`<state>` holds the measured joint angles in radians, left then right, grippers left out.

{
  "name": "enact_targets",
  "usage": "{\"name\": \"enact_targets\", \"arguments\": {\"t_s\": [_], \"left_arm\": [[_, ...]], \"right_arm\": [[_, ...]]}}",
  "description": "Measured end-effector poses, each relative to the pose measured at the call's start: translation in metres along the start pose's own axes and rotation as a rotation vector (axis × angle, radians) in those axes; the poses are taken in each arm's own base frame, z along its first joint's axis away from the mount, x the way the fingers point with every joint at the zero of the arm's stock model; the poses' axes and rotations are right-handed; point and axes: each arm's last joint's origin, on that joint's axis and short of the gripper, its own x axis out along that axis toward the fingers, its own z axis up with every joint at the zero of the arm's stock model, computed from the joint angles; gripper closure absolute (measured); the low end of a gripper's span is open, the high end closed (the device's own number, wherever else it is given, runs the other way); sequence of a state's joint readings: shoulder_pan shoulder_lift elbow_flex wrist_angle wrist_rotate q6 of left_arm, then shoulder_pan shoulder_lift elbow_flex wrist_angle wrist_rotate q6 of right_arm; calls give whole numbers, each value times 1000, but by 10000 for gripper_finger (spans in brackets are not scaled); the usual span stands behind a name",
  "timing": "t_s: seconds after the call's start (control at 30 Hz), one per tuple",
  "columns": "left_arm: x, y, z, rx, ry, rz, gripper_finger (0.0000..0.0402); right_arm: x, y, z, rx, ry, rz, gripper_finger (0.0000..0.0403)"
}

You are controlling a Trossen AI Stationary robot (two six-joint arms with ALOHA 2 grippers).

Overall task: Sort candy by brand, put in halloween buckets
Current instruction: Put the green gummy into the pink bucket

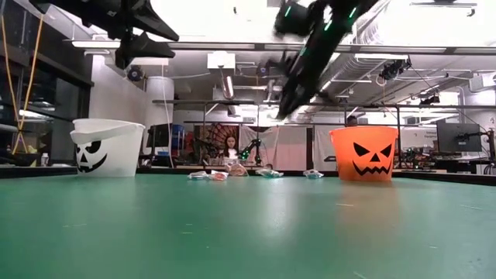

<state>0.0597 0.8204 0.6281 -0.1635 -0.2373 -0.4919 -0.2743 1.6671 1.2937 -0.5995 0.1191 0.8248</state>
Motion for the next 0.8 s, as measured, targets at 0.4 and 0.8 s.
{"name": "enact_targets", "arguments": {"t_s": [0.4,0.8], "left_arm": [[1,8,5,-39,-54,92,231],[1,7,14,-102,-144,59,231]], "right_arm": [[-175,19,-161,-183,302,99,403],[-209,11,-296,-58,551,-111,403]]}}
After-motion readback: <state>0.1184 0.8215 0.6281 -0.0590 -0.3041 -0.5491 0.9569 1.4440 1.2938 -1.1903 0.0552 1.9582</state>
